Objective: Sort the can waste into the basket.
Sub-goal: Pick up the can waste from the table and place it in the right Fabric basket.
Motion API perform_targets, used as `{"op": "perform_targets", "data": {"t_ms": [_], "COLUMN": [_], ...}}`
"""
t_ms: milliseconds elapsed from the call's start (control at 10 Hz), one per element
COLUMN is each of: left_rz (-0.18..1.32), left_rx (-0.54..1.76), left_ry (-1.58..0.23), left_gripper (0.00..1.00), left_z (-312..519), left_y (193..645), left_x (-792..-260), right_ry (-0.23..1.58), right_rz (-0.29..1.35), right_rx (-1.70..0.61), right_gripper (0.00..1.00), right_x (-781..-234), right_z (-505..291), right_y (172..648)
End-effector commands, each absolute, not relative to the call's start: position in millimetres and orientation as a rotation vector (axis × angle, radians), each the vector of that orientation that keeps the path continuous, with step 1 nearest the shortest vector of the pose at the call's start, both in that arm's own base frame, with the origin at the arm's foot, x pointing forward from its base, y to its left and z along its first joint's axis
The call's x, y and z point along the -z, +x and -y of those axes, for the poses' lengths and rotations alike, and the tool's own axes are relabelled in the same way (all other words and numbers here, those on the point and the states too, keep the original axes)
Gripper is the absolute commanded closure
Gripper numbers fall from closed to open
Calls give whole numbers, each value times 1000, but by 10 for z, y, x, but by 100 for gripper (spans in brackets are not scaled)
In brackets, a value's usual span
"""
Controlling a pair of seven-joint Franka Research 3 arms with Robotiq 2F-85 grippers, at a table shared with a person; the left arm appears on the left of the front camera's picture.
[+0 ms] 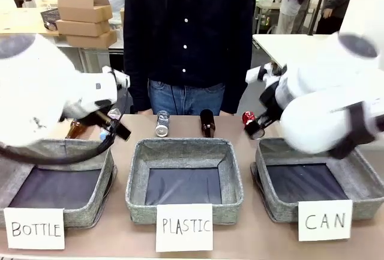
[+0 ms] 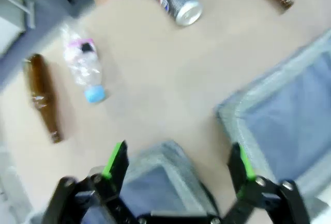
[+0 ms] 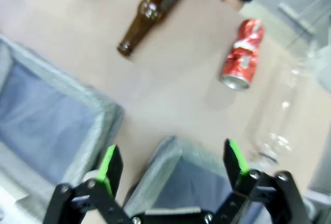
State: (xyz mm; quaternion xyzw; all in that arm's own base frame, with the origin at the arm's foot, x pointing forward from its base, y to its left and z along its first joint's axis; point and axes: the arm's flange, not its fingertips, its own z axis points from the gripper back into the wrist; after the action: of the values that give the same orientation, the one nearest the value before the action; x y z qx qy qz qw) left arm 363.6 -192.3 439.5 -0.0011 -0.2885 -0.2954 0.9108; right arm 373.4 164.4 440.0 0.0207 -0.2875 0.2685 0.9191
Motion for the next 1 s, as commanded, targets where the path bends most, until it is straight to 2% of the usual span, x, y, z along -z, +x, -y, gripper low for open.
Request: {"op": "perform_targets", "data": {"t_ms": [0,200,300,400,500,600,700,900], "left_rz": [619,675,639,639,639,651,466,338], "left_rx": [541,564,573,573,573,569,734,717], "left_ry": [23,-23,25,25,25,18,-146,-515], "left_gripper": [0,0,0,0,0,0,0,0], "left_z": [2214,2106,2348,2348,2348,2432,2470,2075], "left_y": [2648,2230,2864,2864,2864,2595,2643,2683], "left_x": [-4891,-4796,-5029,-5029,-5029,-5188,-5138,-5453], "right_ry": [8,39,-84,21,21,-10,81,462], "right_rz": [568,639,663,619,619,642,596,376], "right_rx": [-398,-430,-342,-439,-439,-411,-372,-156], "right_gripper": [0,0,0,0,0,0,0,0], "right_x": [-4952,-4803,-4621,-5260,-5260,-5340,-5343,-5492], "right_z": [-1631,-1611,-1573,-1733,-1733,-1816,-1784,-1376], "right_y": [3005,2504,2442,2964,2964,2812,2841,2859]}}
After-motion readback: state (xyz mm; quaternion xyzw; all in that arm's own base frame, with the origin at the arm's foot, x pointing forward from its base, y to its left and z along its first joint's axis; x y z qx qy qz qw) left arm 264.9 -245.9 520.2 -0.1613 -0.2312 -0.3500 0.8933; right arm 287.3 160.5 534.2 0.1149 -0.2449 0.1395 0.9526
